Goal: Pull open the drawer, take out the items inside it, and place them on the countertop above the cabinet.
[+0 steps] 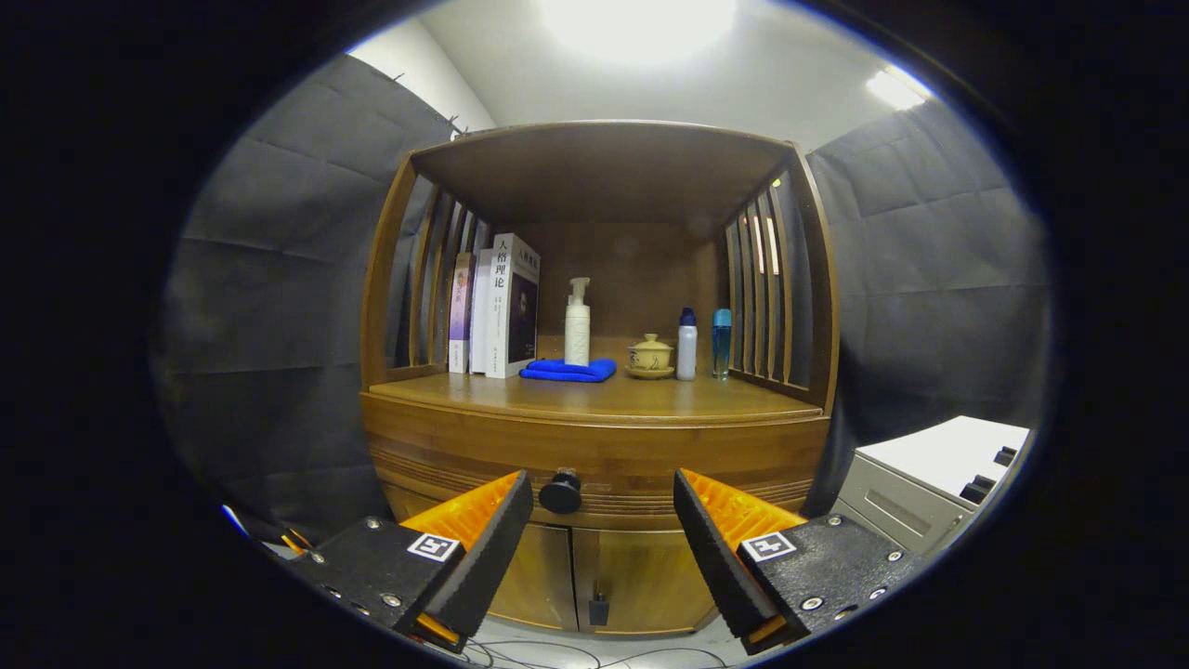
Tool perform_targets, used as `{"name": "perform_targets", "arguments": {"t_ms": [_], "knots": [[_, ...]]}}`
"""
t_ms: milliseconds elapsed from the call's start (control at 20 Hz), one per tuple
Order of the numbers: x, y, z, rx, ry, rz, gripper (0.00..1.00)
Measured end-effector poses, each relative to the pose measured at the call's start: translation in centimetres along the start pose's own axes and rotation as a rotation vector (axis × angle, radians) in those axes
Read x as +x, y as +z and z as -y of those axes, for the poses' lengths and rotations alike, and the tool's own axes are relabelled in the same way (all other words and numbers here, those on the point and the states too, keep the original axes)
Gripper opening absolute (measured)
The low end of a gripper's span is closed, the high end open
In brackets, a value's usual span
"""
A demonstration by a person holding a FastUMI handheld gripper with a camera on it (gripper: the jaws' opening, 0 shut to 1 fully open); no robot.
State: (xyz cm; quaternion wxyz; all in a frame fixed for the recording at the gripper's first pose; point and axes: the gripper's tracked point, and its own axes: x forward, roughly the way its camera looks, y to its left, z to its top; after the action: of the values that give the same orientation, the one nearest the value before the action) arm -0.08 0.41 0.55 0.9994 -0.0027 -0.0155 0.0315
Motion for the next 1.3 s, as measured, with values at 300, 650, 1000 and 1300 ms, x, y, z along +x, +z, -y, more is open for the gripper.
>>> {"name": "perform_targets", "arguments": {"t_ms": [300,650,1000,1300], "knots": [[1.0,-0.1,-0.7,-0.001,0.017,-0.009,0.94],[4.9,-2.1,-4.2,-0.011,0.078,-0.059,0.94],[8.0,-5.9,-5.4,-0.025,0.105,-0.128,0.95],[10.6,-8.1,-5.0,-0.029,0.090,-0.170,0.95]]}}
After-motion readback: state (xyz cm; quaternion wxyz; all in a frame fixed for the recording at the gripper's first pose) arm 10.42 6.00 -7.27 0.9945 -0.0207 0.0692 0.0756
